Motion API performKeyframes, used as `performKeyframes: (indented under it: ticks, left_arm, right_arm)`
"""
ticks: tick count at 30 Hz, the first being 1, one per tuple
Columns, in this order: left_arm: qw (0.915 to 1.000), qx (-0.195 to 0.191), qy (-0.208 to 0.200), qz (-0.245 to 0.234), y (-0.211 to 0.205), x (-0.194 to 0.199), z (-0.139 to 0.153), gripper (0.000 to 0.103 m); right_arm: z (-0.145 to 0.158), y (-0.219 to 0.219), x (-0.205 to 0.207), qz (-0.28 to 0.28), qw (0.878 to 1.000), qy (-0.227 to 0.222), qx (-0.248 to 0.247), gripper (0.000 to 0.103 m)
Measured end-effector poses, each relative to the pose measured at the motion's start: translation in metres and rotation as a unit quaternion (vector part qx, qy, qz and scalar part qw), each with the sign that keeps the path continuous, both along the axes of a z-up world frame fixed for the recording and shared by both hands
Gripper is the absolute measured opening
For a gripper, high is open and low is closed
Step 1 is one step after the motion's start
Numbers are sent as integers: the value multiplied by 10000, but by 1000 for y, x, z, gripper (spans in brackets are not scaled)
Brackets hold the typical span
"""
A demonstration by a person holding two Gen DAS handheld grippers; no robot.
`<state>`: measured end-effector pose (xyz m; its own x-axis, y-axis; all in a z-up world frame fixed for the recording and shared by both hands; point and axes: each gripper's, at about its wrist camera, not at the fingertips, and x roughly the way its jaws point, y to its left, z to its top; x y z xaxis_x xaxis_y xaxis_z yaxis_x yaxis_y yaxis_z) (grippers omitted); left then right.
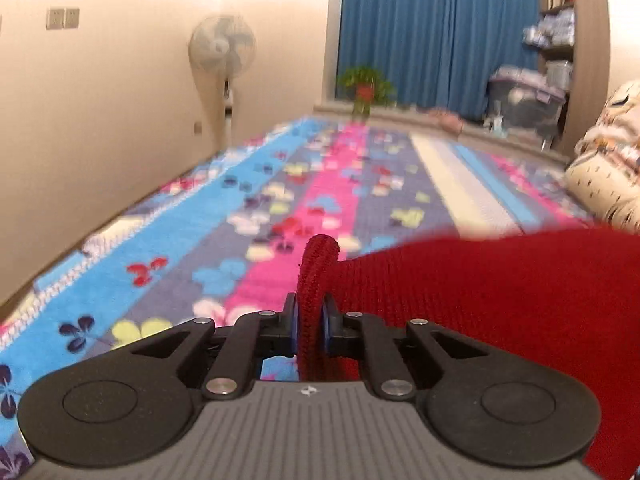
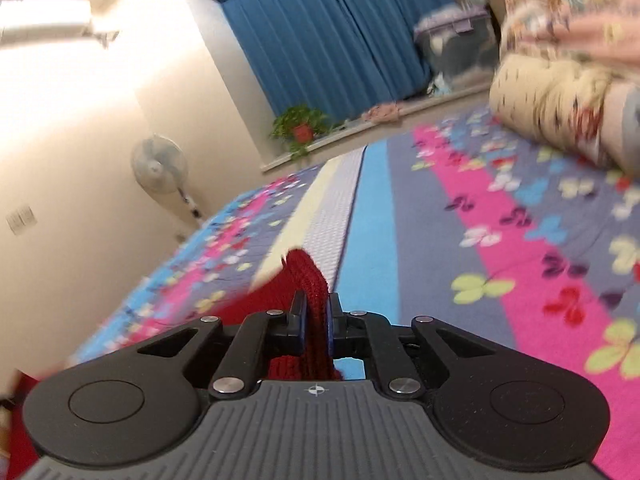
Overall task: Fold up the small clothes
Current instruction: 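Fold the held edge over the sweater with both grippers and release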
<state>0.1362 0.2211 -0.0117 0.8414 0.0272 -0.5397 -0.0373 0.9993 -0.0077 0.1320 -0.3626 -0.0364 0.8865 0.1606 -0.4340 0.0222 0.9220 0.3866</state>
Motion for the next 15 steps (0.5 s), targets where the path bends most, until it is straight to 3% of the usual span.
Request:
performKeyframes:
  ticks: [3, 7, 9, 11, 13, 15]
  left_arm:
    - [9992, 55, 408, -26, -4, 15, -14, 13]
    - [9952, 58, 977, 84, -3, 21, -27, 22]
    - [9940, -255, 1065, 41, 5, 12, -26, 37]
    - [9897, -629, 1283, 20, 14, 2, -27, 51]
    - [9829, -1017, 1536, -61, 21, -11, -26, 52]
    - [9769, -1305, 1683, -191, 22, -26, -27, 57]
  right_arm:
    - [-24, 5, 16, -83, 9982, 564, -159, 10]
    - [-53, 9, 33, 70, 9895, 1382, -420, 17]
    - [-56, 11, 29, 130, 9847, 1613, -641, 18]
    - [-48, 10, 19, 182, 9850, 1632, -528, 26]
    - [-39, 8, 9, 294, 9842, 1706, -374, 34]
    - [-37, 8, 0, 446, 9772, 2054, -293, 42]
